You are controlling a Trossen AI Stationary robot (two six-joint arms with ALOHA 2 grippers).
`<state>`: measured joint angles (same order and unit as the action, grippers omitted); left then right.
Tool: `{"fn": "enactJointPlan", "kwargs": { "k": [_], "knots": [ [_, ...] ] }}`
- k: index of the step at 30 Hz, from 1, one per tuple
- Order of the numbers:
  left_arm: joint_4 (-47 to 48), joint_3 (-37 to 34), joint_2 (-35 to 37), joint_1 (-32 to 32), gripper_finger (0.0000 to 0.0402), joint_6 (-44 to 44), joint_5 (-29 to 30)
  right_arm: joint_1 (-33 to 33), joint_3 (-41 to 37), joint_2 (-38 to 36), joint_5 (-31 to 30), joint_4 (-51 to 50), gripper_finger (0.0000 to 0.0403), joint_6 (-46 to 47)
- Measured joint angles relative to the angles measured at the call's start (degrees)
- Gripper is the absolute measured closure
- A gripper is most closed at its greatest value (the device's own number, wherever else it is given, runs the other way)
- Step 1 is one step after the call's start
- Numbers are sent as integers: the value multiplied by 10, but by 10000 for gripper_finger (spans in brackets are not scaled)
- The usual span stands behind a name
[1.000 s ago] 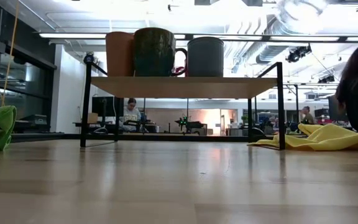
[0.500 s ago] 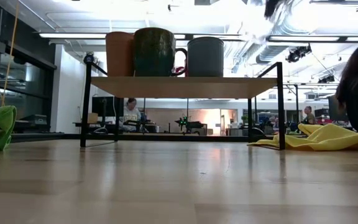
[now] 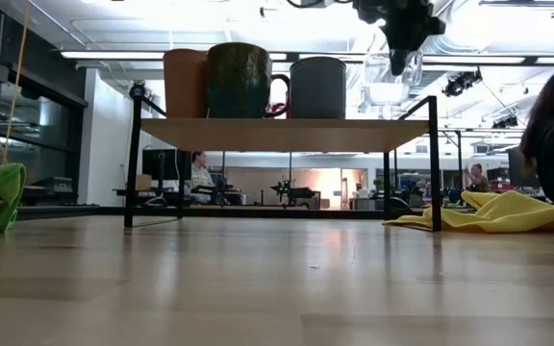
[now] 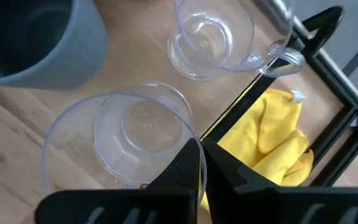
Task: Stack small to large cups/mugs on shelf
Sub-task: Put the transparent mug on the shelf
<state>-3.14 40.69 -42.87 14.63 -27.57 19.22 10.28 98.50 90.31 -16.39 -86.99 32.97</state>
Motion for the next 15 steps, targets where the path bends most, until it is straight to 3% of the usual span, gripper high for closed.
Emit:
{"fn": "enactJointPlan", "kwargs": {
  "k": [6, 15],
  "knots": [
    [0, 0, 0, 0, 268, 0, 0, 15, 0, 17, 43, 8, 403, 4],
    [0, 0, 0, 0, 268, 0, 0, 32, 0, 20, 52, 20, 403, 18]
  ]
}}
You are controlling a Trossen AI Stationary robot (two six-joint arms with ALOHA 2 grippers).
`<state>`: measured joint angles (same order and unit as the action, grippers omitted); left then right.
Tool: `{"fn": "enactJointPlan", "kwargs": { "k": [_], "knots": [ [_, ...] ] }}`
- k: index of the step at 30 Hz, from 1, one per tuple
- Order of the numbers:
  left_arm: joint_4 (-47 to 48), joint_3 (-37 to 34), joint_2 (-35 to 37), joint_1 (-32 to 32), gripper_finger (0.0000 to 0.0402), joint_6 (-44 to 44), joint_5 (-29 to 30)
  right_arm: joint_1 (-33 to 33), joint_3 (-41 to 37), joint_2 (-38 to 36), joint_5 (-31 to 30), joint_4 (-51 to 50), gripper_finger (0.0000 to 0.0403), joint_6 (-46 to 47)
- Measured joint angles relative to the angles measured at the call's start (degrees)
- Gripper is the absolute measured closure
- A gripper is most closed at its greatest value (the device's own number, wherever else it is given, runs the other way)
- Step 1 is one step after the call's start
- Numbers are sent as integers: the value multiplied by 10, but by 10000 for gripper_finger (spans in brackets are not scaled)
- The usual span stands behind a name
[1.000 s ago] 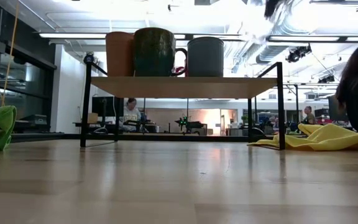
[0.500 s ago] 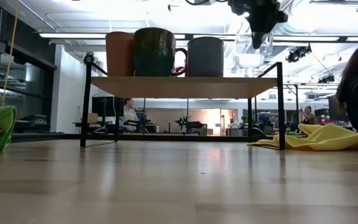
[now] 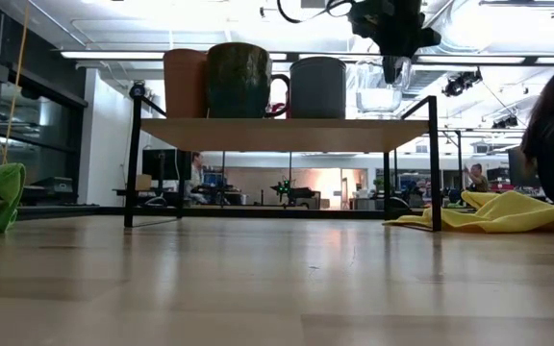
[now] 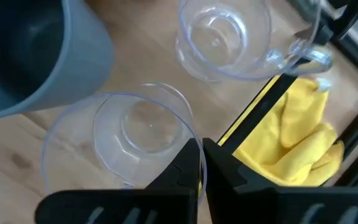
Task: Stack small to large cups/mugs on shelf
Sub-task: Put the transparent mug on the shelf, then return to Home Position
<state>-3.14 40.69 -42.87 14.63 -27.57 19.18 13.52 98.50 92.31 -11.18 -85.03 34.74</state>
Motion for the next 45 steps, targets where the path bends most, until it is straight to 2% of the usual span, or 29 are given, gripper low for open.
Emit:
{"fn": "enactJointPlan", "kwargs": {
  "k": [5, 17, 32, 38, 45],
  "knots": [
    [0, 0, 0, 0, 268, 0, 0, 9, 0, 0, 27, 0, 403, 14],
    [0, 0, 0, 0, 268, -12, 0, 15, 0, 0, 27, 1, 402, 28],
    [0, 0, 0, 0, 268, -13, 0, 15, 0, 0, 26, 12, 342, 28],
    [0, 0, 0, 0, 268, -13, 0, 16, 0, 0, -8, 18, 338, 18],
    [0, 0, 0, 0, 268, -13, 0, 16, 0, -19, 3, 1, 338, -30]
  ]
}}
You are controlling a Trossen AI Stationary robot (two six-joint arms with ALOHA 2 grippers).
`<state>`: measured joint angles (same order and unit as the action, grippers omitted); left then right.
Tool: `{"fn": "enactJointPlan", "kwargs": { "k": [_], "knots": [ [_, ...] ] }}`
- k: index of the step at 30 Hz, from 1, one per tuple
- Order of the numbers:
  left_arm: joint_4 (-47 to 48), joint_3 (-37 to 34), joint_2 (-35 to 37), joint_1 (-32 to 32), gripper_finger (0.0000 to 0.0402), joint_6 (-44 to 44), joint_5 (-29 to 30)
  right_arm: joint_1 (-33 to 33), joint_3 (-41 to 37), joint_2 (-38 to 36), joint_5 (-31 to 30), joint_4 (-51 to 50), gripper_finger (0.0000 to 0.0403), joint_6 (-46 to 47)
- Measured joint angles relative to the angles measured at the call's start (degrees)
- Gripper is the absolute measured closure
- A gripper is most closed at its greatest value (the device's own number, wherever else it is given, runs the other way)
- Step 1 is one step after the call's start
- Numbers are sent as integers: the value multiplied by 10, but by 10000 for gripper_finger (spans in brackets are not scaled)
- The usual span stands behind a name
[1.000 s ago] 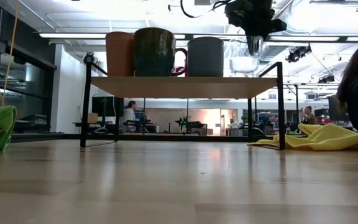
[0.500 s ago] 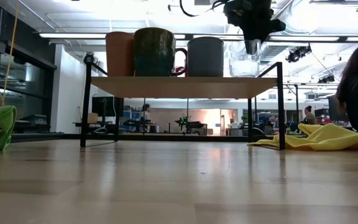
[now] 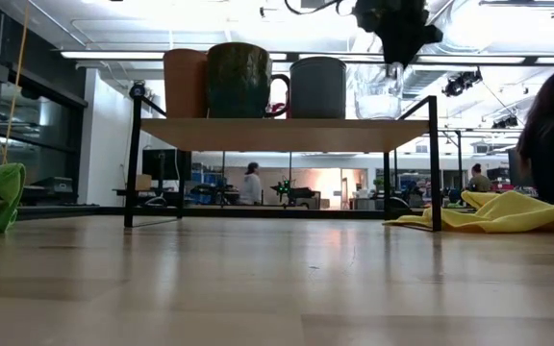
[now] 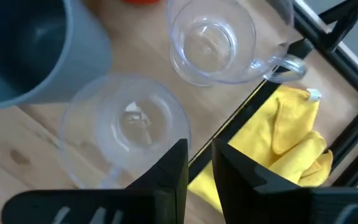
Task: Stack small to large cups/mugs on shelf
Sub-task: Return to Home Position
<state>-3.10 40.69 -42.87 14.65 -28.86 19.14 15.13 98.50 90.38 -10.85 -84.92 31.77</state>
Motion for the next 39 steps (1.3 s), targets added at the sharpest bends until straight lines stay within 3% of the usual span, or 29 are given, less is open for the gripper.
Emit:
{"fn": "enactJointPlan", "kwargs": {
  "k": [9, 19, 24, 30, 34, 39],
  "knots": [
    [0, 0, 0, 0, 268, -1, 0, -29, 0, -92, -73, -4, 338, -59],
    [3, 0, 0, 0, 268, -16, 30, -189, -16, -247, -218, 25, 339, 29],
    [3, 0, 0, 0, 268, 3, 49, -270, -183, -353, -231, 178, 339, 89],
    [4, 1, 0, -24, 268, 47, 47, -303, -404, -448, -181, 498, 339, 81],
    [3, 23, 0, -114, 268, 86, -23, -298, -470, -466, -154, 678, 339, -13],
    [15, 54, 0, -258, 273, 107, -126, -281, -464, -474, -153, 691, 339, -95]
  ]
}}
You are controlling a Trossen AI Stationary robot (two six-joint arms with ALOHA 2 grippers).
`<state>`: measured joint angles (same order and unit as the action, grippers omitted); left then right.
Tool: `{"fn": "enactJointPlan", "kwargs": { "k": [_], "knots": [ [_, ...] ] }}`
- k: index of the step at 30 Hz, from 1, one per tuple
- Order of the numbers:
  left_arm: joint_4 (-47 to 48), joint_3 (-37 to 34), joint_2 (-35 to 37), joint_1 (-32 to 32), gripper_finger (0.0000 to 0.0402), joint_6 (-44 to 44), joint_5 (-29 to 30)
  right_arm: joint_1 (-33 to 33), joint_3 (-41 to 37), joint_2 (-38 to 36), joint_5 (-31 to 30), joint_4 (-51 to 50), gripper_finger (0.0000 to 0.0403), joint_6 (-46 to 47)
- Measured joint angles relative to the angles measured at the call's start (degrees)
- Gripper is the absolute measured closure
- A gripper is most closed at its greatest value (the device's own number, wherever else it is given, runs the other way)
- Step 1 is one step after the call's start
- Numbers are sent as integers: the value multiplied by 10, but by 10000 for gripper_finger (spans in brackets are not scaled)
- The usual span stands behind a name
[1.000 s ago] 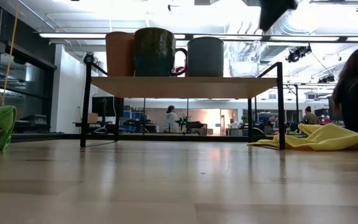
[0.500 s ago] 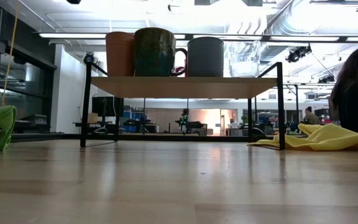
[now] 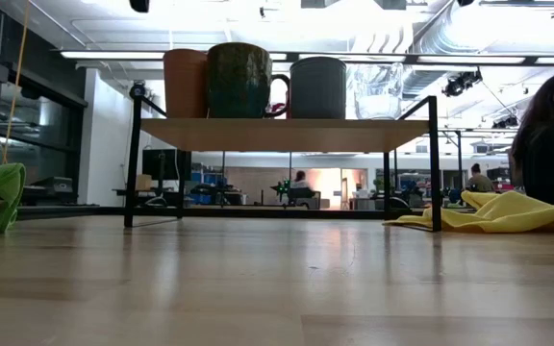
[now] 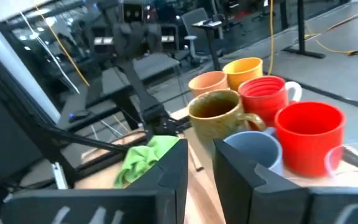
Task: Stack small to large cups/mugs on shelf
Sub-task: Return to Home Position
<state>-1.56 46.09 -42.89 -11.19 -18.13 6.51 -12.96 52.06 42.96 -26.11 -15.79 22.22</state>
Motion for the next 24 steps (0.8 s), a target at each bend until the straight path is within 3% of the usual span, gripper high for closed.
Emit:
{"fn": "enactJointPlan", "kwargs": {
  "k": [4, 9, 17, 24],
  "knots": [
    [39, 27, 4, -68, 311, -8, -31, 10, 27, -4, 1, -58, 339, -18],
    [68, 25, 11, -59, 392, -50, -34, 11, 50, -4, 3, -125, 340, -32],
    [23, -21, 7, 67, 397, -62, 70, 10, 53, -10, 78, -132, 395, -18],
    [5, -27, 13, 125, 401, -31, 90, 8, 52, -18, 101, -126, 401, -26]
  ]
}}
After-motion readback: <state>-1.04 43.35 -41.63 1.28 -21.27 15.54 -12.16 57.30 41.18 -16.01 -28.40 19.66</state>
